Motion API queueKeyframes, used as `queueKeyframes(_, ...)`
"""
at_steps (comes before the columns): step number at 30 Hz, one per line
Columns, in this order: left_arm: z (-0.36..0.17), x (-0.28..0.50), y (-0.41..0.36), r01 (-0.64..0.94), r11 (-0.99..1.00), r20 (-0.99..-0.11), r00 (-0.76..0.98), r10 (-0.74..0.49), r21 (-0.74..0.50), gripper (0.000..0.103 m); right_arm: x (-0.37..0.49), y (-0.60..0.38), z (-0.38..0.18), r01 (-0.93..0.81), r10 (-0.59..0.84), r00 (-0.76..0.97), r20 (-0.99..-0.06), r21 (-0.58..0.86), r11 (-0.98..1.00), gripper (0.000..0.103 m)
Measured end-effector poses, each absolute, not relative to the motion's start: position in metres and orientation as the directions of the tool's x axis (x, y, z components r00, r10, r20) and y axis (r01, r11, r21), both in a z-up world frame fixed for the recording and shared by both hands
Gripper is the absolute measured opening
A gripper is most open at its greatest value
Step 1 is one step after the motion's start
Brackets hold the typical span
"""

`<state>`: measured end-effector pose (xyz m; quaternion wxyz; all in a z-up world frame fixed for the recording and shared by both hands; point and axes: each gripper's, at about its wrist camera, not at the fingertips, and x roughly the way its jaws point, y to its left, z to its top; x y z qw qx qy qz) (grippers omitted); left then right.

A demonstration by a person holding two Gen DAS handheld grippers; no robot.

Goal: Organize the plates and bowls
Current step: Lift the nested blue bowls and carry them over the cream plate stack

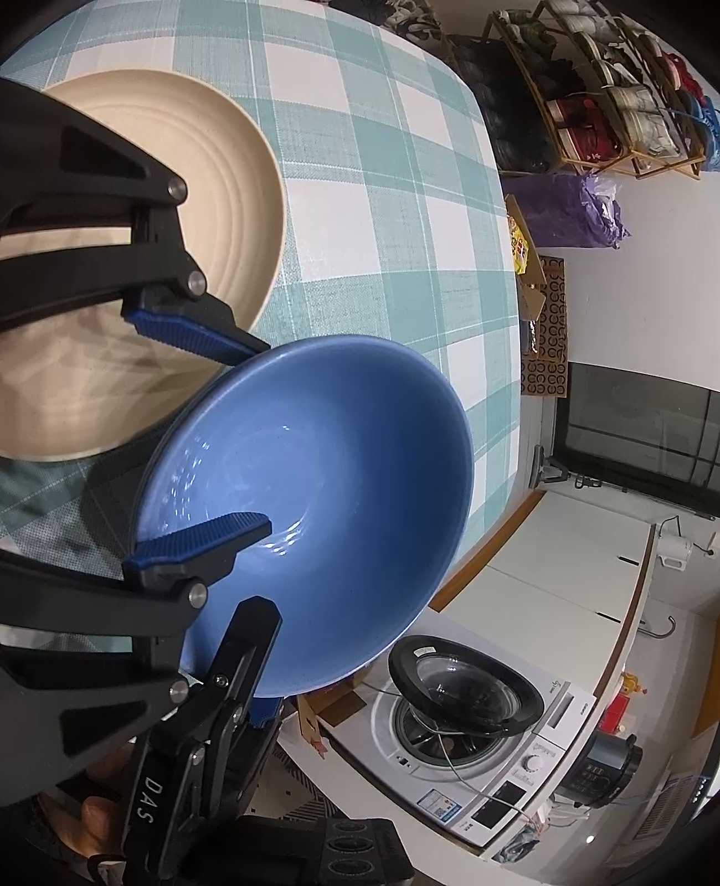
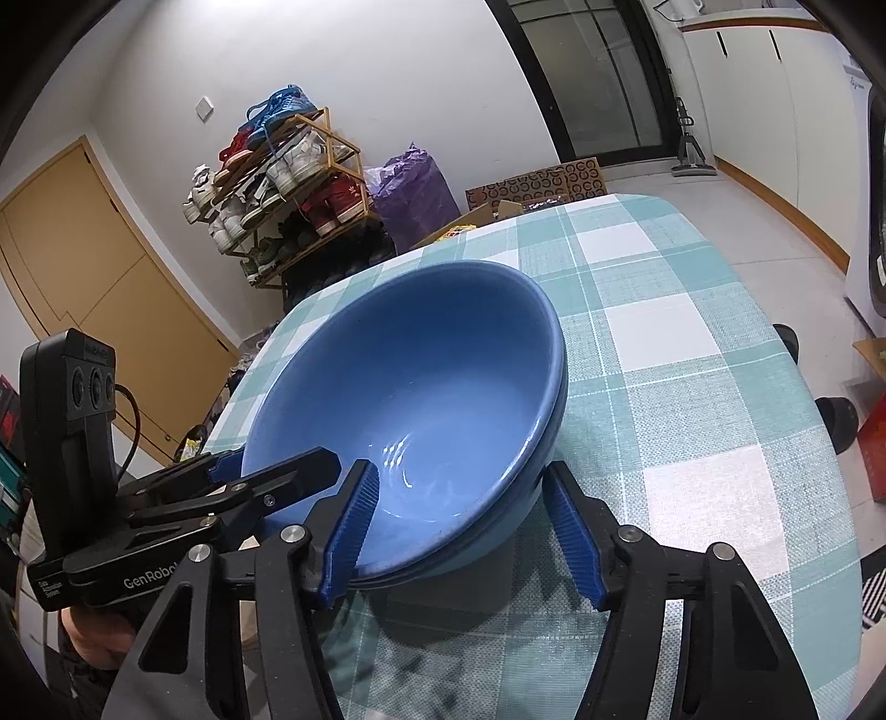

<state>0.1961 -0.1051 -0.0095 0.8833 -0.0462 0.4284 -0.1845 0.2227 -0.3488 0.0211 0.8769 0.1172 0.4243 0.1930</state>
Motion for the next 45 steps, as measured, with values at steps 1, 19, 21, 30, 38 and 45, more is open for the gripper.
queueKeyframes(1,-0.009,0.196,-0.106,0.286,0.929,-0.742,0.566,-0.361,-0.234,0.054,0.222,-0.348,0.021,-0.24,0.434,0.567,-0.7,0.364,0.9,0.063)
queueKeyframes(19,-0.008,0.194,-0.109,0.279,0.938,-0.744,0.578,-0.334,-0.204,0.053,0.216,-0.345,0.027,-0.255,0.416,0.576,-0.703,0.329,0.909,0.063)
queueKeyframes(21,-0.006,0.192,-0.109,0.279,0.939,-0.741,0.583,-0.333,-0.202,0.053,0.216,-0.345,0.028,-0.256,0.418,0.575,-0.703,0.33,0.909,0.063)
queueKeyframes(30,-0.002,0.189,-0.107,0.28,0.939,-0.733,0.593,-0.333,-0.2,0.053,0.213,-0.345,0.036,-0.267,0.419,0.587,-0.693,0.324,0.908,0.063)
queueKeyframes(38,0.005,0.187,-0.107,0.28,0.938,-0.723,0.604,-0.336,-0.202,0.054,0.209,-0.348,0.042,-0.275,0.418,0.602,-0.681,0.315,0.908,0.063)
queueKeyframes(45,0.005,0.183,-0.105,0.282,0.939,-0.721,0.607,-0.335,-0.198,0.054,0.205,-0.347,0.045,-0.281,0.411,0.611,-0.677,0.3,0.912,0.063)
